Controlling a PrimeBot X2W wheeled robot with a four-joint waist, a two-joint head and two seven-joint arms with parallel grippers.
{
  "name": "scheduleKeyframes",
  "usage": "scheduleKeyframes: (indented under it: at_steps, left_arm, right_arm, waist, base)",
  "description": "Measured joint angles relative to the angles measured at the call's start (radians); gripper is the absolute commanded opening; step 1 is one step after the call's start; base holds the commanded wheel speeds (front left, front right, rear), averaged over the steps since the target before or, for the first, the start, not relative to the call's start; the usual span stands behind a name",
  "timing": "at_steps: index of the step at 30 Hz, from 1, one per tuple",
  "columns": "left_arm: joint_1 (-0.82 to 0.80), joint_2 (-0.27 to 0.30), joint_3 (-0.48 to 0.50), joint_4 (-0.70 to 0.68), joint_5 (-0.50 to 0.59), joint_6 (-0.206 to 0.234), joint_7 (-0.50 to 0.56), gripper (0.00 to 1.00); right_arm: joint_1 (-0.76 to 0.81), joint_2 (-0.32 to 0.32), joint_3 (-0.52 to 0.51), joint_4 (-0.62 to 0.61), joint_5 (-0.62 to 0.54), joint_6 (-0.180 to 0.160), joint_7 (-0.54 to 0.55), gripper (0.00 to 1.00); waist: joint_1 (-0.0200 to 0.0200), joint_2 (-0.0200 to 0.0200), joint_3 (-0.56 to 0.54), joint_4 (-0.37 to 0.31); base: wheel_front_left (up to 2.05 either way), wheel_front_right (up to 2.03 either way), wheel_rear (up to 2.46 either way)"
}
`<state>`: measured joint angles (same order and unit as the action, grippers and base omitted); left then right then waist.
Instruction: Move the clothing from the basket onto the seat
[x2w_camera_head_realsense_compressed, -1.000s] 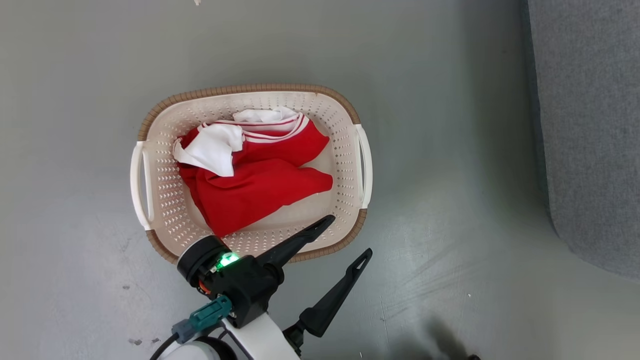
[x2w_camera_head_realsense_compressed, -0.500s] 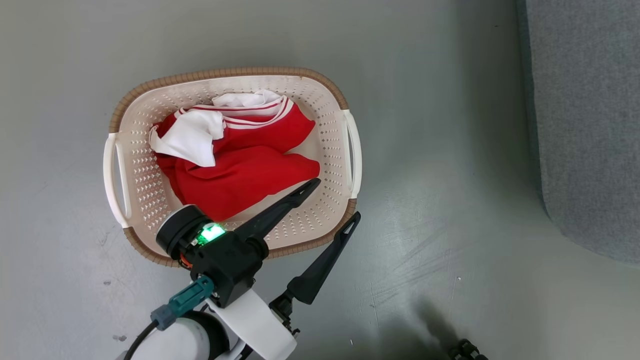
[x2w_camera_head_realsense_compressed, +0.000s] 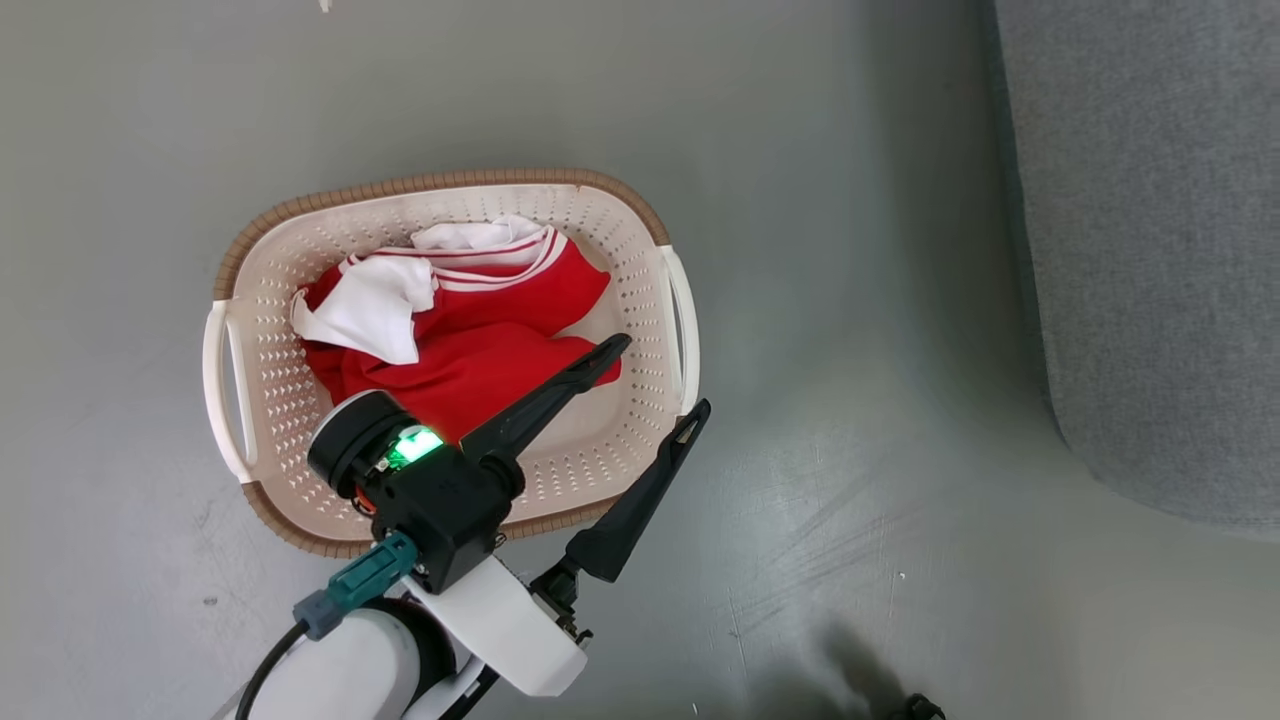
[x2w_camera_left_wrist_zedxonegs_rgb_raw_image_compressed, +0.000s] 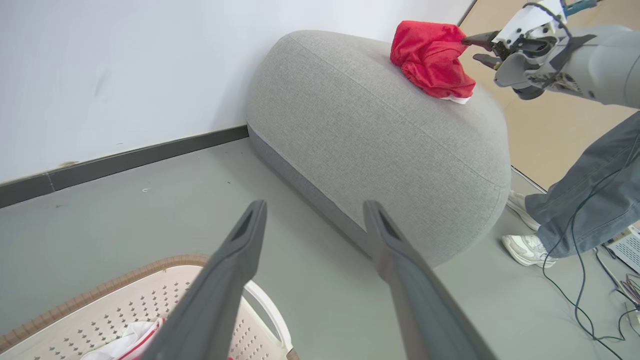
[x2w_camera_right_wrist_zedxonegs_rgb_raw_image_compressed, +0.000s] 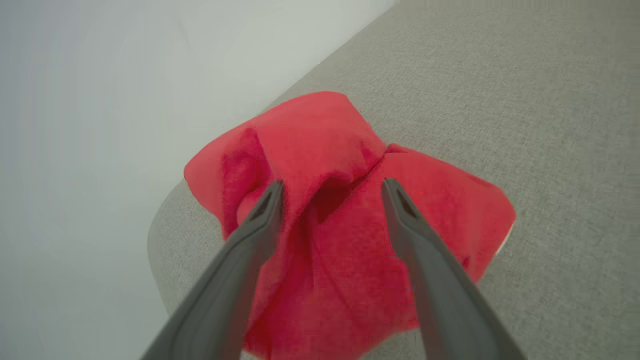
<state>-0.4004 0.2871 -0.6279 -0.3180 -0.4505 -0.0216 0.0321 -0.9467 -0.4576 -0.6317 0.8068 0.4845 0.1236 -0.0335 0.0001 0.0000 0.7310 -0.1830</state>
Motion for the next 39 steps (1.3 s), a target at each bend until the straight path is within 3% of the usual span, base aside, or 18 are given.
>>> scheduleKeyframes:
  at_steps: [5,11,21,30,39]
  left_arm:
    - [-0.002,-0.012,0.004,0.025,-0.008,-0.003,-0.03,1.0]
    - [-0.002,-0.026,0.023,0.063,-0.023,-0.009,-0.069,1.0]
    - [0.031,-0.032,0.107,0.141,-0.077,0.002,-0.16,1.0]
    - [0.091,-0.05,0.156,0.199,-0.112,0.03,-0.228,1.0]
    - [0.144,-0.058,0.205,0.253,-0.112,0.067,-0.262,1.0]
  right_arm:
    - [0.034,-0.019,0.015,-0.009,0.019,0.0,-0.021,1.0]
    - [0.117,0.001,0.071,-0.057,0.044,0.0,-0.058,1.0]
    - [0.28,0.157,0.304,-0.255,0.054,0.0,-0.147,1.0]
    - [0.365,0.24,0.511,-0.396,0.002,0.0,-0.197,1.0]
    - [0.442,0.315,0.703,-0.451,-0.089,0.0,-0.211,1.0]
  waist:
    - [0.0,0.0,-0.029,-0.009]
    - [0.0,0.0,-0.072,-0.016]
    - [0.0,0.0,-0.172,-0.023]
    - [0.0001,0.0,-0.264,-0.012]
    - [0.0,0.0,-0.34,0.018]
  base:
    - [0.0,0.0,0.0]
    - [0.0,0.0,0.0]
    - [0.0,0.0,0.0]
    - [0.0,0.0,0.0]
    - [0.0,0.0,0.0]
